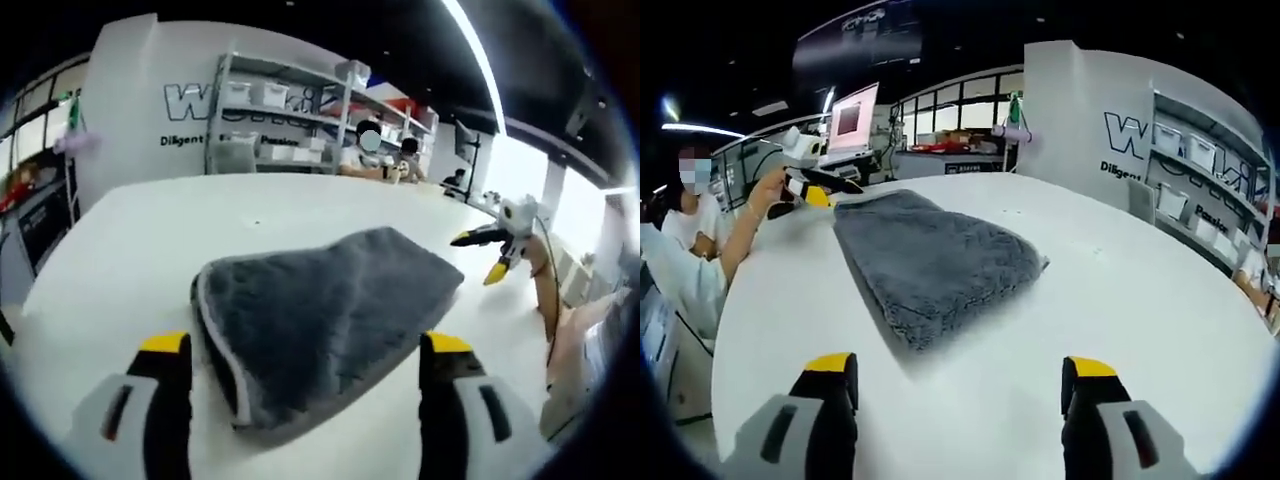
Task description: Fold the towel on the table until its edges align and the towel forms a compact rectangular stack.
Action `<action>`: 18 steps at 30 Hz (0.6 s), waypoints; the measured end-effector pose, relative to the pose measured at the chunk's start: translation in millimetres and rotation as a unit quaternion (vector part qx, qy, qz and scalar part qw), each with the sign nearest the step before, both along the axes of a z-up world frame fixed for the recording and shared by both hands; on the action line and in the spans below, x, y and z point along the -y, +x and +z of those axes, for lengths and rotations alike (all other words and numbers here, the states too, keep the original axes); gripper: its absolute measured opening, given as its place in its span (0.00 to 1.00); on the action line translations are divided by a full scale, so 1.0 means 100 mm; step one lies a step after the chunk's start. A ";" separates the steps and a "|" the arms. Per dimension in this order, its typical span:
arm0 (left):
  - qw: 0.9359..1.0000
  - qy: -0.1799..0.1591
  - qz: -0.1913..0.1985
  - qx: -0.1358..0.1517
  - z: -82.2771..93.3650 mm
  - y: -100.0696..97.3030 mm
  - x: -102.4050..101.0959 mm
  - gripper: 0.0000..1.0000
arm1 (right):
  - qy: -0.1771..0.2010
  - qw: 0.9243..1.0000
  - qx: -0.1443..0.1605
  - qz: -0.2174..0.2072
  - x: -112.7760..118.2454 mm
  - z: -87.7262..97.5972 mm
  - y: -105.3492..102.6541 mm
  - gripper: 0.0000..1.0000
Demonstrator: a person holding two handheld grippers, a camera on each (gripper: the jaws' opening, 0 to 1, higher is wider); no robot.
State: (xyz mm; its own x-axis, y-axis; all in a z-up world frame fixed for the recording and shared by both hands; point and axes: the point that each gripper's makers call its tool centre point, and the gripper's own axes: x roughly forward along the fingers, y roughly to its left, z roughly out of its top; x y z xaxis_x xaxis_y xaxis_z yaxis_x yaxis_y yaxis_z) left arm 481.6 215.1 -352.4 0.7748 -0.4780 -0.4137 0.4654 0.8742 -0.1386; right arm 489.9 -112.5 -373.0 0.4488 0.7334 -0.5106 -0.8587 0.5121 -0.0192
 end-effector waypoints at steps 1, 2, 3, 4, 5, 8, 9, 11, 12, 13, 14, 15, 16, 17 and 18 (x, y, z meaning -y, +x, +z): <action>1.000 -0.007 -0.007 0.005 0.04 -0.01 0.03 1.00 | 0.014 1.000 -0.002 0.002 -0.01 0.04 -0.01 0.88; 1.000 -0.009 -0.009 0.006 0.05 -0.02 0.04 1.00 | 0.015 1.000 -0.002 0.002 -0.01 0.05 -0.01 0.88; 1.000 -0.014 -0.012 0.009 0.07 -0.03 0.06 1.00 | 0.019 1.000 -0.002 0.002 -0.01 0.07 -0.01 0.88; 1.000 -0.019 -0.015 0.012 0.09 -0.04 0.07 1.00 | 0.022 1.000 -0.002 0.002 0.00 0.08 -0.01 0.88; 1.000 -0.020 -0.018 0.015 0.12 -0.05 0.08 1.00 | 0.024 1.000 0.002 -0.001 0.02 0.11 0.00 0.89; 0.999 -0.018 -0.020 0.021 0.15 -0.07 0.08 1.00 | 0.030 1.000 0.005 -0.002 0.03 0.12 0.01 0.90; 0.999 -0.018 -0.020 0.022 0.15 -0.07 0.08 1.00 | 0.039 0.999 -0.007 -0.006 0.03 0.12 0.04 0.90; 0.999 -0.020 -0.022 0.024 0.16 -0.07 0.08 1.00 | 0.051 0.998 -0.020 -0.010 0.02 0.12 0.05 0.90; 0.999 -0.021 -0.023 0.026 0.17 -0.07 0.09 1.00 | 0.061 0.998 -0.031 -0.013 0.01 0.12 0.06 0.90; 0.999 -0.023 -0.024 0.025 0.17 -0.08 0.09 1.00 | 0.068 0.997 -0.034 -0.016 0.00 0.13 0.07 0.90; 0.999 -0.023 -0.025 0.024 0.16 -0.08 0.10 1.00 | 0.072 0.997 -0.036 -0.020 -0.01 0.14 0.09 0.91; 0.999 -0.024 -0.026 0.023 0.15 -0.08 0.10 1.00 | 0.077 0.996 -0.038 -0.024 -0.02 0.15 0.12 0.92; 0.999 -0.024 -0.026 0.022 0.15 -0.08 0.11 1.00 | 0.077 0.996 -0.040 -0.028 -0.03 0.15 0.15 0.94; 0.999 -0.023 -0.027 0.021 0.14 -0.08 0.10 1.00 | 0.072 0.996 -0.043 -0.034 -0.04 0.15 0.18 0.97; 0.999 -0.022 -0.027 0.020 0.14 -0.07 0.10 1.00 | 0.067 0.996 -0.045 -0.040 -0.04 0.15 0.21 0.99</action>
